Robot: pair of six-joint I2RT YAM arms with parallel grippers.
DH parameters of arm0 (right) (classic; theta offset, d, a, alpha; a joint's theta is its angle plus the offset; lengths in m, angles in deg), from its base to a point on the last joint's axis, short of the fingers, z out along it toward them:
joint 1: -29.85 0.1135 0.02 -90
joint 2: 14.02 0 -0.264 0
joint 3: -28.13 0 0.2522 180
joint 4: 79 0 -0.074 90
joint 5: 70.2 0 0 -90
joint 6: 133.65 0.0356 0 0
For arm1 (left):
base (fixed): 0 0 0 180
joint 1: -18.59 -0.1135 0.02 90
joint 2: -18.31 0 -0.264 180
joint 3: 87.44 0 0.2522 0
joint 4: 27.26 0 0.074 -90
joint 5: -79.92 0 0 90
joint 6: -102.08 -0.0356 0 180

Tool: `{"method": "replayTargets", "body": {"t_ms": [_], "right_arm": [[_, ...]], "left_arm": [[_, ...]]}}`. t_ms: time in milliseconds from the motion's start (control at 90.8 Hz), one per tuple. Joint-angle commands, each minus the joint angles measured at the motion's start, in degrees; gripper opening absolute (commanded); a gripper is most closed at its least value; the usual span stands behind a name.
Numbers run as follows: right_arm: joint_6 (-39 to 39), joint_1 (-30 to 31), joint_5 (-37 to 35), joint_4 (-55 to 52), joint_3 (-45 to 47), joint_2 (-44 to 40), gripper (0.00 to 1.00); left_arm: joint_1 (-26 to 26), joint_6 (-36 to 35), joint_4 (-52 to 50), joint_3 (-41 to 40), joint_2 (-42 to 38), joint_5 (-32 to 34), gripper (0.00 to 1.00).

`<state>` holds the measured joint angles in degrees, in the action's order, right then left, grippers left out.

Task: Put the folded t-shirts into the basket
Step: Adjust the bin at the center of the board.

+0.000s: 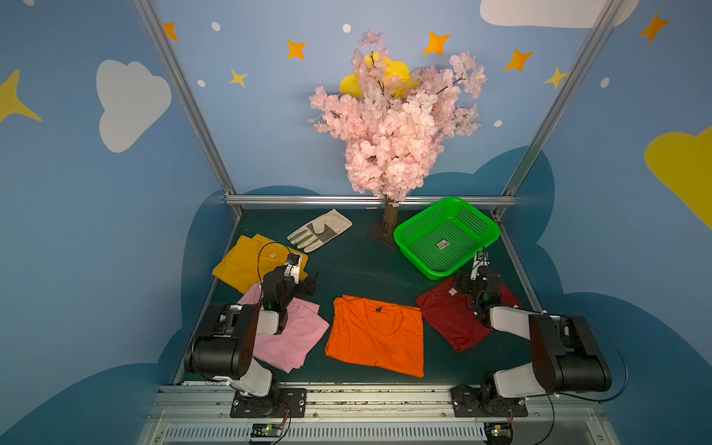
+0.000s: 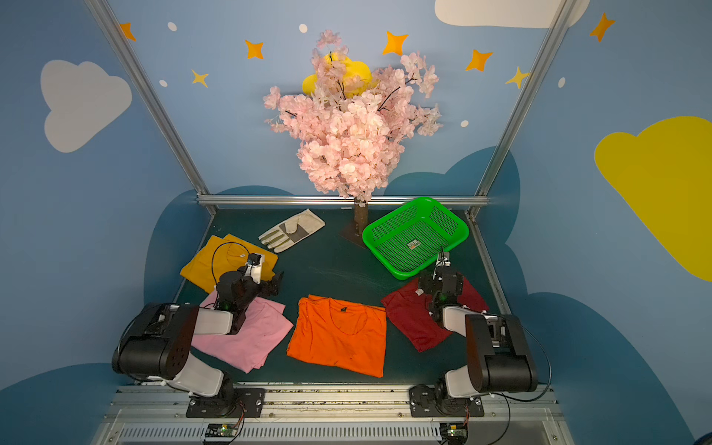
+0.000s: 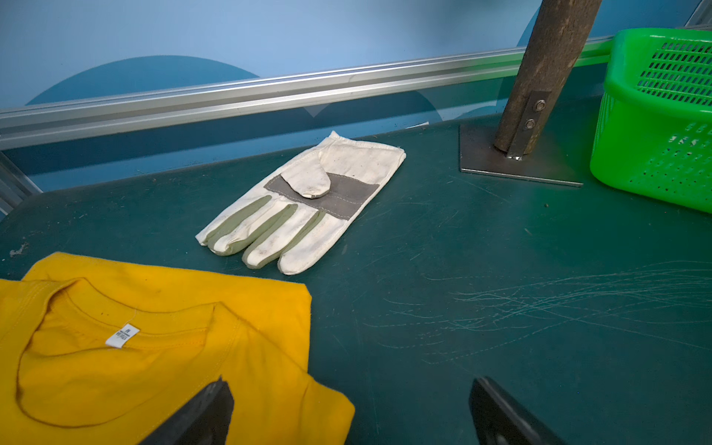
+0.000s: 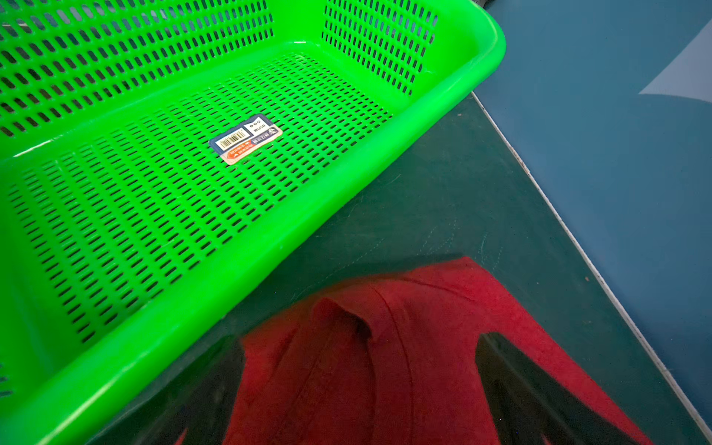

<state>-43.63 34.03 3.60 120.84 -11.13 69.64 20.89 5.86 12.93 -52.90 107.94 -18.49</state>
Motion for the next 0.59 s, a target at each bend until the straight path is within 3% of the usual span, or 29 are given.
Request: {"method": "replayTargets", "body": {"t_ms": [0,77,176,275,441,507,584], "right_arm": [[-0.1,0.2,0.0,0.3,-1.0,0.0,0.98],[0.7,1.0,-2.7,-0.9,-1.2,-2.7,0.98],[3.3,1.7,-7.9,-13.8,-5.0,-9.5,0.98],[9.5,1.6,-12.5,-24.4,-8.1,-15.9,0.98],[11.8,6.4,0.5,-31.7,-9.8,-23.7,0.98],[8.7,13.1,4.1,-34.5,-12.2,-22.1,0.98],[6.4,19.2,5.8,-41.2,-18.7,-15.8,0.98]], "left_arm": [[-0.1,-0.4,-0.5,0.3,0.3,-1.0,0.99],[-0.2,-0.2,-1.5,0.0,-2.5,0.0,0.99],[-0.2,1.3,-15.6,3.0,-13.0,3.2,1.00],[-0.6,11.6,-28.6,6.6,-21.4,8.8,0.99],[-0.1,24.5,-28.4,6.8,-26.2,-3.6,1.00],[1.8,28.8,-28.3,7.6,-25.8,-9.2,0.98],[5.3,31.5,-30.2,8.3,-25.4,-10.4,0.97]]}}
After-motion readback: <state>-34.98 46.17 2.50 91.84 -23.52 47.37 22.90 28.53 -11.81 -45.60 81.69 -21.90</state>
